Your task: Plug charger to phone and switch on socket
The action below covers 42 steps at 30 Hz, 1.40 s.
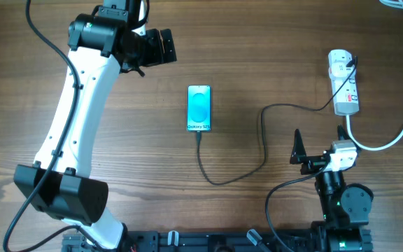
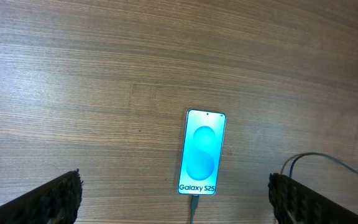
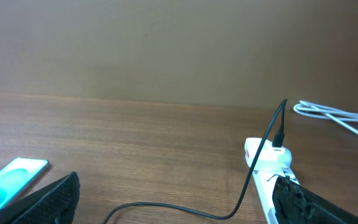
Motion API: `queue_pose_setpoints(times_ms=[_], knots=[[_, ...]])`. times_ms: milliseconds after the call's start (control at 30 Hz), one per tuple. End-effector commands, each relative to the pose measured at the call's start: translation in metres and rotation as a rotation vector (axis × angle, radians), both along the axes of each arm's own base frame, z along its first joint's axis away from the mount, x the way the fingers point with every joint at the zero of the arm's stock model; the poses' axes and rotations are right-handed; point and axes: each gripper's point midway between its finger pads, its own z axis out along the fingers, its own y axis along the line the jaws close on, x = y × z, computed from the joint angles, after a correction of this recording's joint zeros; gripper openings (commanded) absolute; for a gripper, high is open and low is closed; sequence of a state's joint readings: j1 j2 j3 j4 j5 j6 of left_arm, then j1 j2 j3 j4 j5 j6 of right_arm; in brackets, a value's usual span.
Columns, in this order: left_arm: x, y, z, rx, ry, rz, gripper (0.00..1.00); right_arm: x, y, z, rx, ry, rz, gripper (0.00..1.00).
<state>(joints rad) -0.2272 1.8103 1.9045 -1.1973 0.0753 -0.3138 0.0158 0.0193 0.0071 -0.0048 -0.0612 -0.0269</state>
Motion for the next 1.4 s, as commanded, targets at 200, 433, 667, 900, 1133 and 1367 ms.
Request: queue_pose_setpoints(times_ms=[200, 433, 667, 900, 1133, 1367], knots=[[0.001, 0.002, -0.003, 0.006, 0.007, 0.013, 1.0, -0.001, -0.004, 0.004, 0.029, -0.018, -0.021, 1.0], [0.001, 0.002, -0.003, 0.006, 0.007, 0.013, 1.0, -0.001, -0.004, 0.004, 0.029, -0.019, -0.021, 1.0], [0.001, 0.002, -0.003, 0.006, 0.007, 0.013, 1.0, -0.001, -0.004, 0.004, 0.03, -0.019, -0.021, 1.0], [0.0, 0.002, -0.003, 0.007, 0.009, 0.013, 1.0, -0.001, -0.004, 0.004, 0.029, -0.018, -0.021, 1.0], [-0.025, 0.014, -0.011, 0.047, 0.037, 0.023, 1.0, -0.001, -0.004, 0.004, 0.03, -0.019, -0.021, 1.0], [-0.085, 0.034, -0.052, 0.088, 0.085, 0.039, 1.0, -0.001, -0.004, 0.004, 0.029, -0.019, -0.021, 1.0]])
